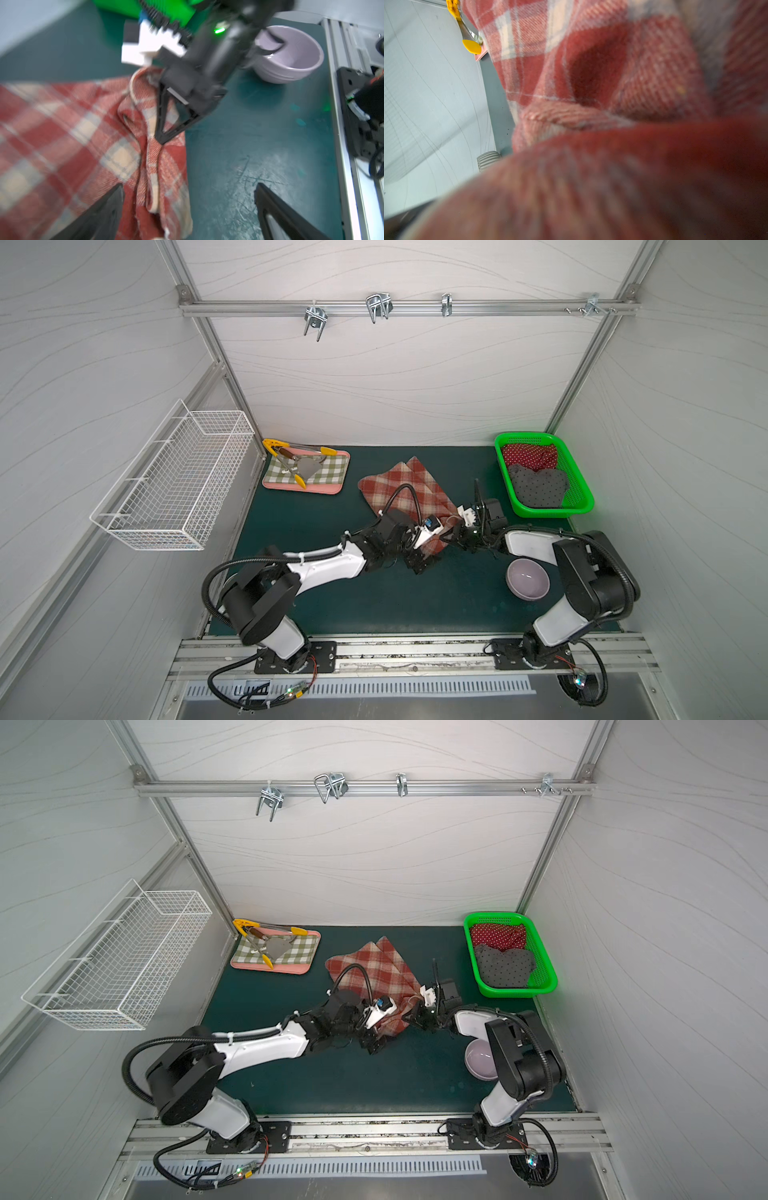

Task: Roll up the skirts
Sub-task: Roll the skirt at the center of the board.

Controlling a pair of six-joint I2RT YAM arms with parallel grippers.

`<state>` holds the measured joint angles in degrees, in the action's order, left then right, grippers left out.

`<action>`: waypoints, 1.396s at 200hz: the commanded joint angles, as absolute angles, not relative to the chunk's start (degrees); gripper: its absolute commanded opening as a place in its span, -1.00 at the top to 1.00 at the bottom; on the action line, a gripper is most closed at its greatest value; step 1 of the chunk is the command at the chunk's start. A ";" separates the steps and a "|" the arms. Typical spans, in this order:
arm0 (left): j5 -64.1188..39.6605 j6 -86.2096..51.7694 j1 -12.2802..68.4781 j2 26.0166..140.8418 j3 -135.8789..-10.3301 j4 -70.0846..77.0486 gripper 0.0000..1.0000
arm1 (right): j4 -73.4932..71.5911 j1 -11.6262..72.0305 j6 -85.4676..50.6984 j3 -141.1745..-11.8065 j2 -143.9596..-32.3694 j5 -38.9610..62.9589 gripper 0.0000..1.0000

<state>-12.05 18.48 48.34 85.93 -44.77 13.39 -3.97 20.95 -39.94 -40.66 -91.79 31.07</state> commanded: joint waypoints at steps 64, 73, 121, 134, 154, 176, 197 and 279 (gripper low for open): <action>5.70 38.62 57.69 86.90 -34.35 29.53 -0.97 | -1.78 21.35 -41.97 -40.64 -90.87 37.69 1.00; 5.79 39.33 58.60 88.36 -34.83 30.28 -0.97 | -2.23 21.35 -42.25 -40.54 -90.97 38.18 1.00; 8.74 41.38 60.21 97.98 -38.23 35.31 -0.97 | -4.28 21.30 -43.42 -39.30 -90.88 40.32 1.00; 9.99 41.95 59.95 100.67 -38.31 38.40 -0.96 | -4.74 21.21 -43.59 -38.78 -90.60 40.71 1.00; 13.14 41.71 59.39 104.04 -38.24 42.91 -0.89 | -5.60 20.92 -43.99 -38.05 -90.71 41.63 1.00; 18.18 42.66 59.22 107.01 -38.19 47.89 -0.70 | -7.29 20.66 -45.07 -36.81 -90.94 42.93 1.00; 22.75 45.27 59.16 110.26 -38.82 51.54 0.01 | -8.82 20.57 -45.86 -35.63 -91.05 43.79 1.00; 13.07 30.98 56.72 103.63 -36.31 44.28 1.00 | -7.76 16.67 -44.69 -33.38 -86.95 45.80 0.90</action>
